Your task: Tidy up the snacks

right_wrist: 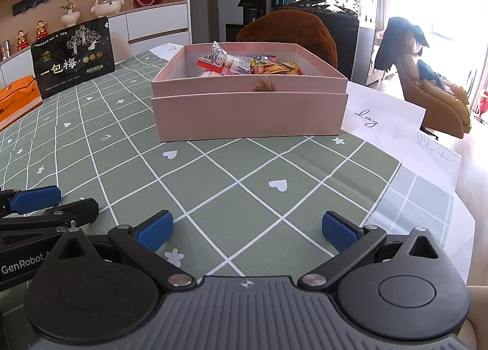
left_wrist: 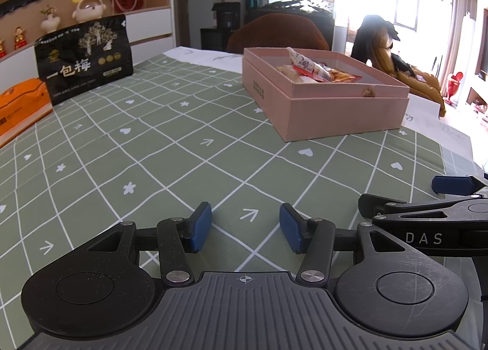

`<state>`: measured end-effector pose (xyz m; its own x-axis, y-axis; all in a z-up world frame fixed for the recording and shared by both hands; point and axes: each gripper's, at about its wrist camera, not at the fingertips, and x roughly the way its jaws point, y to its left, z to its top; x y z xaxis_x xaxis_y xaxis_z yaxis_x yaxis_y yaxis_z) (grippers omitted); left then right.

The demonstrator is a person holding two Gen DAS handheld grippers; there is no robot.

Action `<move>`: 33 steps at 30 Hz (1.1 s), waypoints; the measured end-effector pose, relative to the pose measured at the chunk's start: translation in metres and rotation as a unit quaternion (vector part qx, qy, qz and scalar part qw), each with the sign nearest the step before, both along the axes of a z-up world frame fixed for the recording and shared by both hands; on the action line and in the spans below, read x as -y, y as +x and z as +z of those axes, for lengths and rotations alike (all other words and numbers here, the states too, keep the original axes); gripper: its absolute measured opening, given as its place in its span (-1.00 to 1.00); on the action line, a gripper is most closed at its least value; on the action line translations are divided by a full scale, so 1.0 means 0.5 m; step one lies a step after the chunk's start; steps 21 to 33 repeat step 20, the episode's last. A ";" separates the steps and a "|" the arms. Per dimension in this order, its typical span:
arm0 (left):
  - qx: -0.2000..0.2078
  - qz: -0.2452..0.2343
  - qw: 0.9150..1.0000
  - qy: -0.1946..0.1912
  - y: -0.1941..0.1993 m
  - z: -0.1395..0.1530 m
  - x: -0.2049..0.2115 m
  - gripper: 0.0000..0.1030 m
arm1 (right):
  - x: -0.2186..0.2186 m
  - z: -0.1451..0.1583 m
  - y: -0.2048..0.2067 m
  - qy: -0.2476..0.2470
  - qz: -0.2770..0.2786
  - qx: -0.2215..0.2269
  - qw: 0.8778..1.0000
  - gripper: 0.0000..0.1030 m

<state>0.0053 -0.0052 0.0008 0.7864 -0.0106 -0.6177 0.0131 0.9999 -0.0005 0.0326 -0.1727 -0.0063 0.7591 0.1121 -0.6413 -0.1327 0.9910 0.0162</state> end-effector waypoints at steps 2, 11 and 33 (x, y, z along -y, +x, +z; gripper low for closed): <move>0.000 0.000 1.000 0.000 0.000 0.000 0.001 0.09 | 0.000 0.000 0.001 0.000 0.000 0.000 1.000 1.00; 0.000 0.000 1.000 0.000 0.000 0.000 0.001 0.09 | 0.000 0.000 0.000 0.000 0.000 0.000 1.000 1.00; 0.001 0.000 1.000 -0.009 -0.002 0.000 -0.003 0.07 | 0.000 0.000 0.000 0.000 0.000 0.000 1.000 1.00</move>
